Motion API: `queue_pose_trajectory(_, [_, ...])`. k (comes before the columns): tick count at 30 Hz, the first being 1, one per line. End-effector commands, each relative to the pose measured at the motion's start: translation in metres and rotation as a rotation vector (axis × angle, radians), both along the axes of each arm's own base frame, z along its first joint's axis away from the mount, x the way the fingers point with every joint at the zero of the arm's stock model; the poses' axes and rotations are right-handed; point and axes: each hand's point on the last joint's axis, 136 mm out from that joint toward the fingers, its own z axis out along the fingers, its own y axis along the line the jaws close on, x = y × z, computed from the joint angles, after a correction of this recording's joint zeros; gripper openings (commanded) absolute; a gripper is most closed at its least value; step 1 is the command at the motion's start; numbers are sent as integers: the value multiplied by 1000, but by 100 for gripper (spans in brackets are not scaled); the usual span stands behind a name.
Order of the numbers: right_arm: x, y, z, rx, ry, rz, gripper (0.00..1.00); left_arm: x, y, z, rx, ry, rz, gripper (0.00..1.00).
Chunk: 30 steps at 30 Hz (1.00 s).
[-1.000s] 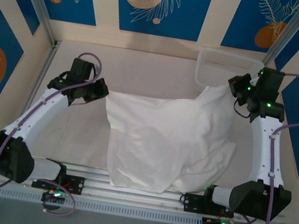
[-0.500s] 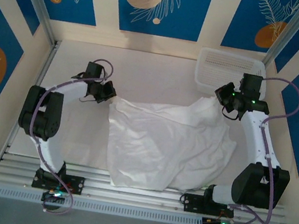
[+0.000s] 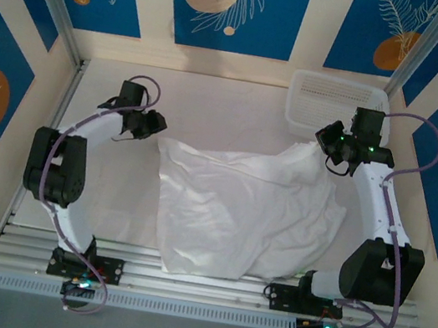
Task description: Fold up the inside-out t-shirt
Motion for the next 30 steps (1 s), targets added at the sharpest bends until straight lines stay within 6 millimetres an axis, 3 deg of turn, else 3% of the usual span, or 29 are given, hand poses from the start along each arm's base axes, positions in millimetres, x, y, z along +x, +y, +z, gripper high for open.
queue_pose_trajectory(1, [-2, 4, 16, -19, -43, 17, 0, -19, 21, 4, 81, 24, 27, 29])
queue_pose_trajectory(10, [-4, 8, 21, -29, -47, 32, 0, -20, 3, -27, -62, 84, 12, 31])
queue_pose_trajectory(20, [-10, 8, 29, -39, -63, 28, 0, -12, 3, -49, -127, 122, 48, 38])
queue_pose_trajectory(30, [-13, 10, 30, -43, -59, 28, 0, -8, -7, -55, -214, 134, 46, 38])
